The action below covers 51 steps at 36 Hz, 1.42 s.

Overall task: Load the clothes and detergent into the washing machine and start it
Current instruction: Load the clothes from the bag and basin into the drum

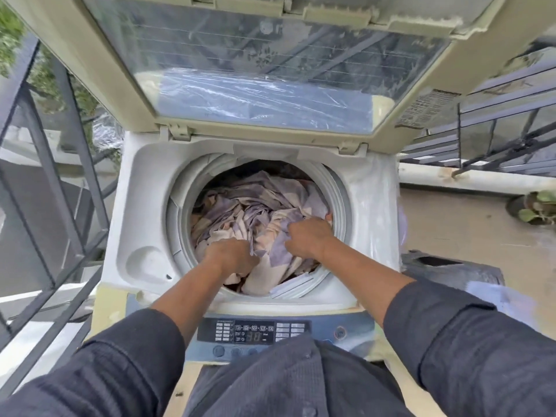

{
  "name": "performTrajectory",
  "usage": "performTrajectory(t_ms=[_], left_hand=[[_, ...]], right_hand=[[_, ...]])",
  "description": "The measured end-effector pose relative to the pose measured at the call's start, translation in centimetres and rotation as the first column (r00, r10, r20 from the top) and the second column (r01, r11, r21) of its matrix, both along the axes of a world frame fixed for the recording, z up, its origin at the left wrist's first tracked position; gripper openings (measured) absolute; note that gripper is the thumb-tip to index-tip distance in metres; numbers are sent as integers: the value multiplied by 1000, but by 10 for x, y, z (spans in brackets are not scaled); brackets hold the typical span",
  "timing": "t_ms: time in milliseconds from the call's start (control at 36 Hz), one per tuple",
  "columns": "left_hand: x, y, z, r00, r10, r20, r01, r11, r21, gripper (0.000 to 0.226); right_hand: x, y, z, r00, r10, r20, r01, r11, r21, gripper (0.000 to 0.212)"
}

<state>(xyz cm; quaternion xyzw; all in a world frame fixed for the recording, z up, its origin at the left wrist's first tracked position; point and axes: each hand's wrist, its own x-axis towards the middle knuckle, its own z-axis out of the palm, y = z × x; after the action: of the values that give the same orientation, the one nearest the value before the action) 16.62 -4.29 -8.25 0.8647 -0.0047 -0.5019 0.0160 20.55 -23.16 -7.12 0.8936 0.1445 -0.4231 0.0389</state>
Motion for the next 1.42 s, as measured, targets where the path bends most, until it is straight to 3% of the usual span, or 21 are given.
performTrajectory(t_ms=[139, 389, 528, 667, 806, 972, 1194, 1417], left_hand=[[10, -15, 26, 993, -14, 113, 19, 999, -39, 68], [6, -41, 84, 929, 138, 344, -23, 948, -319, 46], [2, -74, 114, 892, 254, 373, -52, 878, -475, 33], [0, -119, 132, 835, 282, 472, -37, 885, -463, 22], [5, -171, 149, 834, 287, 472, 34, 827, -562, 16], [23, -244, 159, 835, 276, 476, 80, 795, -601, 16], [56, -339, 122, 893, 189, 408, 93, 810, -579, 22], [80, -402, 15, 966, 47, 253, 55, 922, -383, 33]], right_hand=[[-6, -3, 25, 985, -154, 80, 143, 982, 126, 35], [-24, -34, 69, 910, -358, 211, 275, 900, 339, 38], [-41, -67, 97, 788, -554, 270, 356, 767, 534, 33], [-54, -114, 111, 653, -708, 269, 437, 642, 630, 27], [-58, -173, 107, 549, -810, 205, 532, 528, 662, 25], [-50, -244, 89, 454, -863, 220, 570, 472, 673, 19], [-26, -333, 31, 469, -860, 204, 623, 485, 614, 27], [-6, -396, -65, 515, -853, 85, 716, 483, 504, 32]])
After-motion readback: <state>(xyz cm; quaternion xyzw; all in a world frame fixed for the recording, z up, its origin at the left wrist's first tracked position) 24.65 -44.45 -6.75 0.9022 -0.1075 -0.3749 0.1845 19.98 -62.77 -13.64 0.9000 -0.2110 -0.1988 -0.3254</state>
